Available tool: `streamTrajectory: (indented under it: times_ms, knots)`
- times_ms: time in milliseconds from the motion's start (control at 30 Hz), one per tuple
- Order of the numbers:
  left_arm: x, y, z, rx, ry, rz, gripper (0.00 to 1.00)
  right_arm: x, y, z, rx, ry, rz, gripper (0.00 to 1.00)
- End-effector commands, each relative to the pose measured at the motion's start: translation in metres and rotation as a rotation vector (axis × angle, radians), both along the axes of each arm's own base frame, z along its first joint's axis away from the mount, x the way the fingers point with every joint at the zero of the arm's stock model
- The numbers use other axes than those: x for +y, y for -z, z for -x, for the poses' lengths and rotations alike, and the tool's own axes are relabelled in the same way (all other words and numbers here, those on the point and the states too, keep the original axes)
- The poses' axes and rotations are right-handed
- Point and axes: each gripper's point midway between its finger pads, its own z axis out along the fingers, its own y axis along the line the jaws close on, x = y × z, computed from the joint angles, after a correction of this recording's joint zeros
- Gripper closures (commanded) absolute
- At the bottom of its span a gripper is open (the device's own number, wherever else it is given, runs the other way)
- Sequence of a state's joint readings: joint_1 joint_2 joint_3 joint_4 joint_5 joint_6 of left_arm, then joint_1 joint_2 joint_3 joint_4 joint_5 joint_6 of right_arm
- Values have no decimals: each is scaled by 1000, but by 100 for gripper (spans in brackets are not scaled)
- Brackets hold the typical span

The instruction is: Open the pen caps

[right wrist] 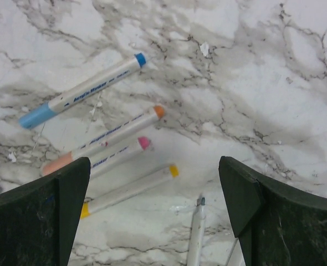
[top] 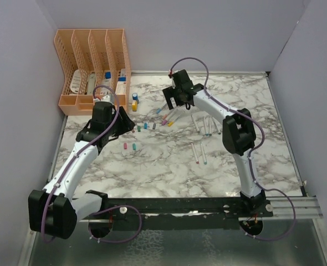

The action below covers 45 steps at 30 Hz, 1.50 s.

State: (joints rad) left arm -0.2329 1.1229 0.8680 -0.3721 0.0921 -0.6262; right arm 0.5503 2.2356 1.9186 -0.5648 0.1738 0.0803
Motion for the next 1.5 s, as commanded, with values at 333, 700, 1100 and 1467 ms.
streamTrajectory:
  times_ms: [333,700,1100,1467]
  knots:
    - [-4,-15,8,-48,19,52,45,-9,0,-49,-95,20,82,1]
    - [-5,-14,5,-46,17,48,45,-2,3,-65,-148,8,47,1]
    - [-4,-8,3,-32,12,42,45,20,11,-92,-231,-29,-10,1]
    - [-3,-6,3,-27,8,39,45,31,16,-101,-243,-51,-41,1]
